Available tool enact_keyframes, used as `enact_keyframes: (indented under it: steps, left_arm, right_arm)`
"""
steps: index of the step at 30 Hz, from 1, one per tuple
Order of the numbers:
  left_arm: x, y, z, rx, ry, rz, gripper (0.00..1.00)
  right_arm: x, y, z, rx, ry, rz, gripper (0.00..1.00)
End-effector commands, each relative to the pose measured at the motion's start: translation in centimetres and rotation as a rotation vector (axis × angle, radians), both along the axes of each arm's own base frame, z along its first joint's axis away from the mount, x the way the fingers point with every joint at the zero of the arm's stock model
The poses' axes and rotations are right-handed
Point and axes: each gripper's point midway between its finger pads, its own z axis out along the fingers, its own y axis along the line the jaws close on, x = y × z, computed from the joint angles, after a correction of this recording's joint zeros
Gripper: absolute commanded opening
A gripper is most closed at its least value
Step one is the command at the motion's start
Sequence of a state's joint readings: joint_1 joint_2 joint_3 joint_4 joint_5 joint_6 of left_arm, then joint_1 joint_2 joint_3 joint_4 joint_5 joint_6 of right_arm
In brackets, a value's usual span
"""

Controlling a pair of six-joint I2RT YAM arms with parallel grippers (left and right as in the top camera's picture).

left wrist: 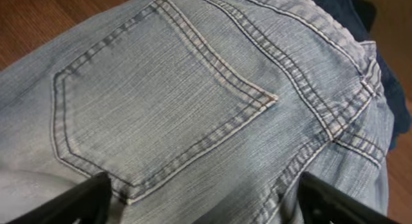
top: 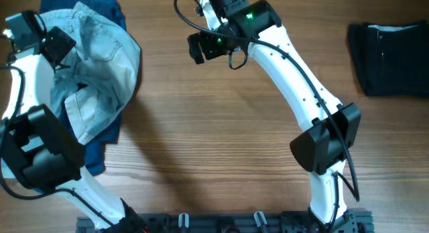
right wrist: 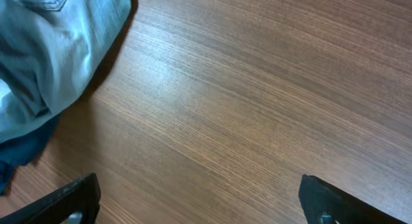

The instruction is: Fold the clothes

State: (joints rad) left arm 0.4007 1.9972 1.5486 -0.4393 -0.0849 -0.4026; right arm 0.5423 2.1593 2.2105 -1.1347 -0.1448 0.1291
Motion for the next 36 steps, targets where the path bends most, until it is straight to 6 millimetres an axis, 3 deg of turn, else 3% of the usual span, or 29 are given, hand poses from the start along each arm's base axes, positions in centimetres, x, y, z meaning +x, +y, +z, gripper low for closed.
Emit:
enact_keyframes:
  steps: [1,7,12,14,15,17,19,24,25,29,32,36]
  left_arm:
    - [0.7,-0.5,-0.2,-0.008,-0.011,-0.025,0.83]
    - [0.5,-0.6,-4.5,-0.044,0.065,-0.021,0.72]
    - [0.2,-0.6,-6.4,-0.053,0.102,-0.016,0.62]
    - [0.3,-0.6,-6.4,-0.052,0.098,-0.016,0.43]
    - [0.4,-0.5,-6.3,-0.05,0.094,-0.017,0.22]
    - [0.5,-0.7,-5.7,-0.055,0.081,-0.019,0.06]
    - [0.8,-1.4,-4.0,-0.072,0.045,-0.044,0.04]
    - [1.6,-4.8,7.5,-0.004,-0.162,-0.123,0.04]
    - [1.3,-6.1,10.6,0.014,-0.215,-0.149,0.04]
    - [-0.2,-12.7,19.3,0.059,-0.369,-0.276,0.04]
    - [-1.3,-17.7,22.4,0.057,-0.43,-0.373,0.04]
    - [-2.1,-26.4,22.8,0.011,-0.431,-0.555,0.04]
  right_arm:
    - [0.2,0.1,0.2,-0.009,-0.02,0.009,1.0]
    - [0.1,0.0,0.1,-0.013,-0.014,0.009,1.0]
    - [0.1,0.0,0.1,-0.014,-0.014,0.01,0.99]
    - [0.1,0.0,0.1,-0.013,-0.014,0.01,0.99]
    - [0.1,0.0,0.1,-0.013,-0.015,0.01,1.0]
    - [0.1,0.0,0.1,-0.013,-0.015,0.01,0.99]
    - [0.1,0.0,0.1,-0.013,-0.015,0.01,0.99]
    - [-0.1,0.9,0.5,0.044,-0.001,0.031,0.99]
    - [0.2,0.8,0.6,0.062,0.003,0.012,1.0]
    - [0.8,-0.3,1.7,0.137,0.026,0.0,0.98]
    - [2.0,-3.2,4.1,0.218,0.022,-0.057,0.98]
    - [3.4,-9.3,7.9,0.262,-0.042,-0.164,0.99]
